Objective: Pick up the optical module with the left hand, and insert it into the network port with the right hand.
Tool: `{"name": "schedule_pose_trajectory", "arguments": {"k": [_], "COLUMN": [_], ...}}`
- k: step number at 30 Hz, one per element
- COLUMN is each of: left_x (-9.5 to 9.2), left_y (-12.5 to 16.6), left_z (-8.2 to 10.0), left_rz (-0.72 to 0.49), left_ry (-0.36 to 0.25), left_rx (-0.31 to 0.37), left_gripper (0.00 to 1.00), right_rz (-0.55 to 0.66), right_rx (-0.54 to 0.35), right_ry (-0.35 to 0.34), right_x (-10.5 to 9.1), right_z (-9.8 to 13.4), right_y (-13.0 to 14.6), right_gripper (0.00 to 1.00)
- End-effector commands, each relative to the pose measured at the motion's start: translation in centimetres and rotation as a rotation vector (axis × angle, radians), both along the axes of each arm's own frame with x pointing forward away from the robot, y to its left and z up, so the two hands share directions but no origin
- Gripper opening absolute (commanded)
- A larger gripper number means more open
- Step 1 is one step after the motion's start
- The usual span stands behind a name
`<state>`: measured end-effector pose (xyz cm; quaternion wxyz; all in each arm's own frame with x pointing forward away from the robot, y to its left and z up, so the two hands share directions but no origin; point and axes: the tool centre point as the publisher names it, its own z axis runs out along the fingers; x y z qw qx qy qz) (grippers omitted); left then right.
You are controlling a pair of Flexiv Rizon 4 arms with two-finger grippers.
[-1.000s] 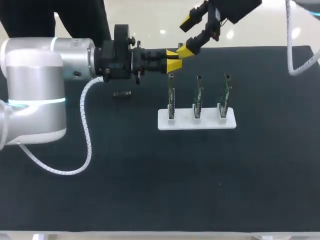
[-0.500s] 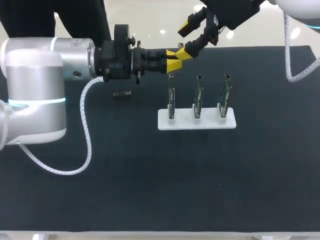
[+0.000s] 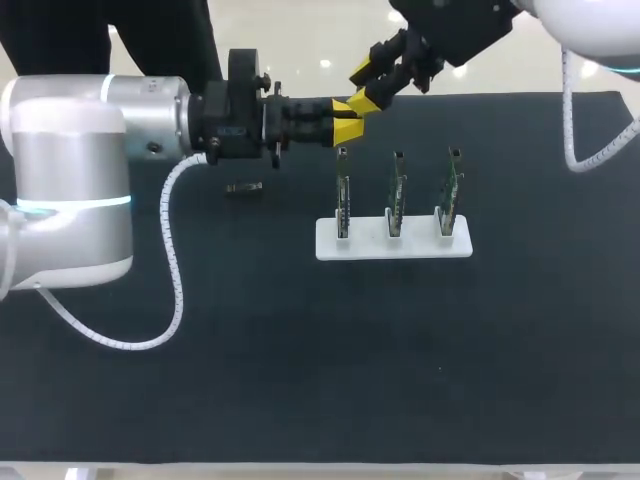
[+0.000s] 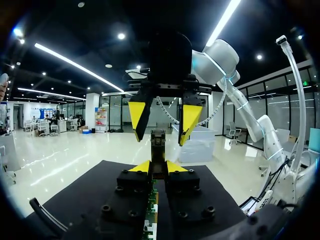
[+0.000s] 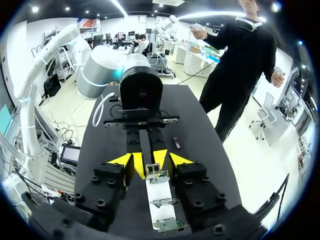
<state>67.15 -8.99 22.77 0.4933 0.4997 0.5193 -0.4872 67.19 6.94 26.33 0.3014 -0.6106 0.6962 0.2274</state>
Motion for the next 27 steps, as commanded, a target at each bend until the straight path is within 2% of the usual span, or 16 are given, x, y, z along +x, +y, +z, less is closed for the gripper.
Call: {"name": "schedule_pose_trajectory", "arguments": {"k": [1,4,6,8,9,10,27], "left_x": [-0.13,-0.13,-0.13,-0.13,-0.13,-0.13,-0.13], "left_y": [-0.07,-0.07,-0.07,-0.07,-0.07,-0.07,-0.07], "left_z": [-0.07,-0.07,-0.07,-0.07,-0.07,-0.07,-0.07], "left_rz": [0.007,0.007,0.007,0.007,0.007,0.007,0.007], "left_ry": [-0.002,-0.002,-0.002,-0.002,-0.002,-0.002,-0.002], "left_rx": [-0.002,-0.002,-0.002,-0.002,-0.002,-0.002,-0.002], "left_gripper": [0.0,0.0,0.0,0.0,0.0,0.0,0.0], "right_rz": [0.0,0.002,0.003,0.004,0.005,0.011,0.021], "right_rx": [0.001,0.001,0.001,0.0,-0.001,-0.003,-0.015], "right_ry": [-0.003,-0.005,-0.005,-0.006,-0.005,-0.005,0.002], "right_x": [-0.05,-0.04,-0.04,-0.04,-0.02,0.01,-0.1], "right_z": [-0.08,-0.16,-0.17,-0.18,-0.18,-0.18,-0.02], "right_y": [0.04,0.03,0.02,0.0,-0.04,-0.08,0.03], "right_gripper": [0.42,0.41,0.36,0.18,0.02,0.0,0.0]}}
